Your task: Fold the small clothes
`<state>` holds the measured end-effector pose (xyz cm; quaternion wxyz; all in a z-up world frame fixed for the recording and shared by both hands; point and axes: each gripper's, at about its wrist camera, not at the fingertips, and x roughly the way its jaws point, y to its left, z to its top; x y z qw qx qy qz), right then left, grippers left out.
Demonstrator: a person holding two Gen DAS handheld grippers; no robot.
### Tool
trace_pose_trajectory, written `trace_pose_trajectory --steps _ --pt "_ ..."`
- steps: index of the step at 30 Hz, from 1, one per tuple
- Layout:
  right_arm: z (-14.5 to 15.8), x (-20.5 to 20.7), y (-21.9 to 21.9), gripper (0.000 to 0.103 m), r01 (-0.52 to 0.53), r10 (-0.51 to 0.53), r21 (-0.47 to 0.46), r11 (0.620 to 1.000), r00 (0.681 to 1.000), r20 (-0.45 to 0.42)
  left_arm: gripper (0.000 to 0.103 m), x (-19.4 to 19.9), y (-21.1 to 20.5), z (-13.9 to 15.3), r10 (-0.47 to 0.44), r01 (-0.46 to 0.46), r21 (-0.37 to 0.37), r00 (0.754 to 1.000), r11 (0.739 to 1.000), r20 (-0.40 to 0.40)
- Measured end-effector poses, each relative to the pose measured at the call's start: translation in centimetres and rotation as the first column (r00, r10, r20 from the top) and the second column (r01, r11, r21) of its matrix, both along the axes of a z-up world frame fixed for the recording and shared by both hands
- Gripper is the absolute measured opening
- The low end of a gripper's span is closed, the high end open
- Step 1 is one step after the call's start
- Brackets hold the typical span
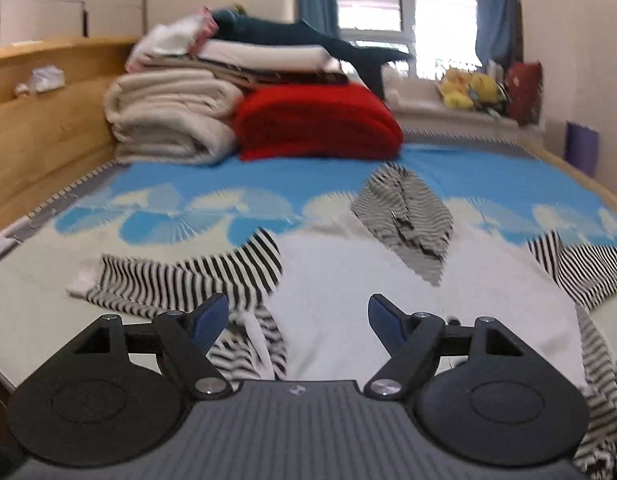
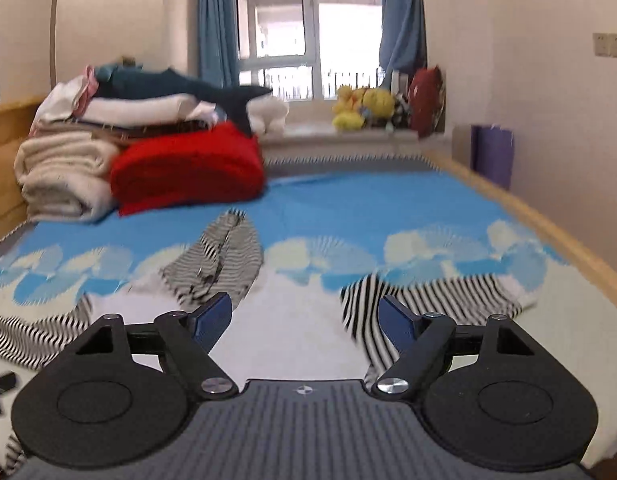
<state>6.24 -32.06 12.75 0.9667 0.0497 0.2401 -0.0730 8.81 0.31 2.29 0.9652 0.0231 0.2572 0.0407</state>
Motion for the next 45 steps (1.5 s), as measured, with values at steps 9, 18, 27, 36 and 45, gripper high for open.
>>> trace_pose_trajectory --steps 9,18,27,36,45 --pt "-2.2 2.1 0.5 0.078 0.041 -0.036 0.127 0.991 0.999 -0.037 0.076 6.3 1.4 5.3 -0.003 0.004 0.042 1.000 0.999 -0.009" --pt "-2.3 3.4 2.9 0.070 0.024 -0.021 0.086 0.996 0.999 -0.044 0.074 16.1 6.0 2.8 -0.024 0.012 0.181 0.998 0.983 0.066" --pt "-1.6 5.2 5.0 0.068 -0.032 0.033 0.002 0.999 0.997 -0.071 0.061 23.6 18.7 -4.5 0.296 -0.295 0.037 0.935 0.955 -0.195" --pt "0.1 13.2 9.3 0.069 -0.205 0.201 -0.030 0.978 0.975 -0.094 0.069 26.0 30.4 -10.2 0.555 -0.583 0.065 0.727 0.810 -0.405" --pt "-2.3 21.0 13.7 0.069 -0.297 0.293 -0.011 0.955 0.947 -0.132 0.006 26.2 32.4 -11.2 0.518 -0.618 -0.043 0.692 0.785 -0.504"
